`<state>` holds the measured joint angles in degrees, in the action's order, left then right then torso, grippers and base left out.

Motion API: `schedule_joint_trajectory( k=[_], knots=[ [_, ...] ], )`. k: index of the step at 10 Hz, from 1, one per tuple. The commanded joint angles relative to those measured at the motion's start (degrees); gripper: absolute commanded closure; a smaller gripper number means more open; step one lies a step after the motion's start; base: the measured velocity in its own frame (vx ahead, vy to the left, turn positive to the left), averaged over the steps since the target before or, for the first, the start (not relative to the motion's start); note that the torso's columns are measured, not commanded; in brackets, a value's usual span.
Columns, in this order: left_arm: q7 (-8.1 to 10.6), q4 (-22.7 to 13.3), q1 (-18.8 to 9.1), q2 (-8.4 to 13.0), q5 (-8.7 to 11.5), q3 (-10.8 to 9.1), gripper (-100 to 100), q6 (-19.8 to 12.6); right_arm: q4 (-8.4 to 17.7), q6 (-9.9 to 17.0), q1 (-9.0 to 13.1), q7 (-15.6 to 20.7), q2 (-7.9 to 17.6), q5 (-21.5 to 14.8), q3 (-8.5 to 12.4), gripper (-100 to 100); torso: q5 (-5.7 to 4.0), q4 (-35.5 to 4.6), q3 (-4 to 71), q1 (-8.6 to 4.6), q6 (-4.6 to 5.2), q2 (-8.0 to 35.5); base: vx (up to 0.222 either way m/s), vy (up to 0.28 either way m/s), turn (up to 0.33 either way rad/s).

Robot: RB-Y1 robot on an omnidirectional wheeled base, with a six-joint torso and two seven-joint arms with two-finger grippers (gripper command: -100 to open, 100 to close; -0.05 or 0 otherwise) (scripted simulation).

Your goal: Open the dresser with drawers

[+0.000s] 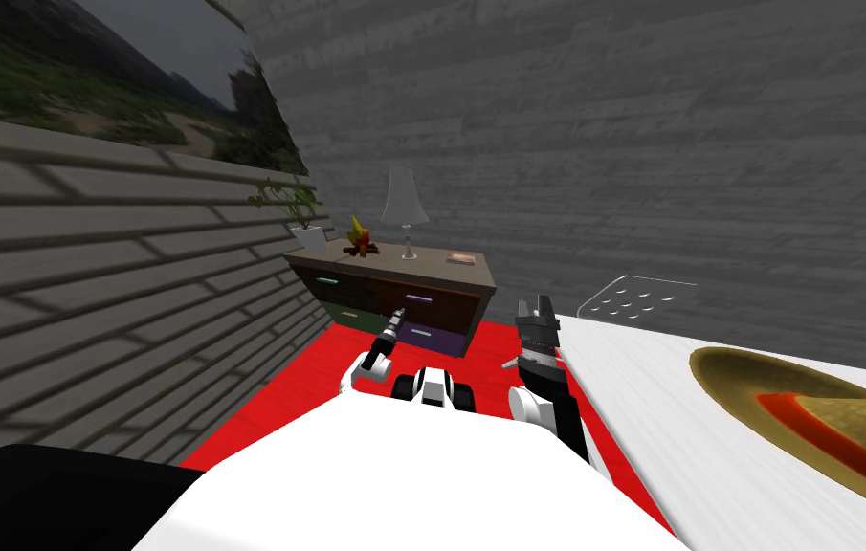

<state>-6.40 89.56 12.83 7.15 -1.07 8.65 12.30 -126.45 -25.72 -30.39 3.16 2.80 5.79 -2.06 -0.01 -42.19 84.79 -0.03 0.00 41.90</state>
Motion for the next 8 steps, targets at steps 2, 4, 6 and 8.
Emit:
schedule_joint_trajectory(
  k=[2, 4, 6, 8],
  knots=[
    [0.01, -0.9, -1.1, -0.2, 0.0, -0.50, -100, -0.4, 0.0, 0.0, 0.0, 0.0, 0.0, 0.0, 0.0, 0, 0.01, 0.1, 0.2, 0.01, -0.01, -0.3, 0.162, -0.010, -0.016],
    [0.01, -1.5, -1.8, -0.3, 0.0, -0.86, -100, -0.7, 0.0, 0.0, 0.0, 0.0, 0.0, 0.0, 0.0, 0, -0.01, -0.1, -0.1, -0.02, 0.00, 0.3, 0.197, -0.019, -0.019],
    [-0.03, -1.4, -1.7, -0.4, 0.0, -0.77, -100, -0.7, 0.0, 0.0, 0.0, 0.0, 0.0, 0.0, 0.0, 0, 0.02, -0.2, -0.4, 0.07, -0.01, 0.8, 0.057, -0.003, -0.001],
    [0.03, -0.3, -1.0, -0.1, 0.0, -0.38, 100, -1.1, 0.0, 0.0, 0.0, 0.0, 0.0, 0.0, 0.0, 0, 0.01, -0.2, -0.4, 0.05, 0.00, 0.7, -0.058, 0.000, 0.019]
  ],
)
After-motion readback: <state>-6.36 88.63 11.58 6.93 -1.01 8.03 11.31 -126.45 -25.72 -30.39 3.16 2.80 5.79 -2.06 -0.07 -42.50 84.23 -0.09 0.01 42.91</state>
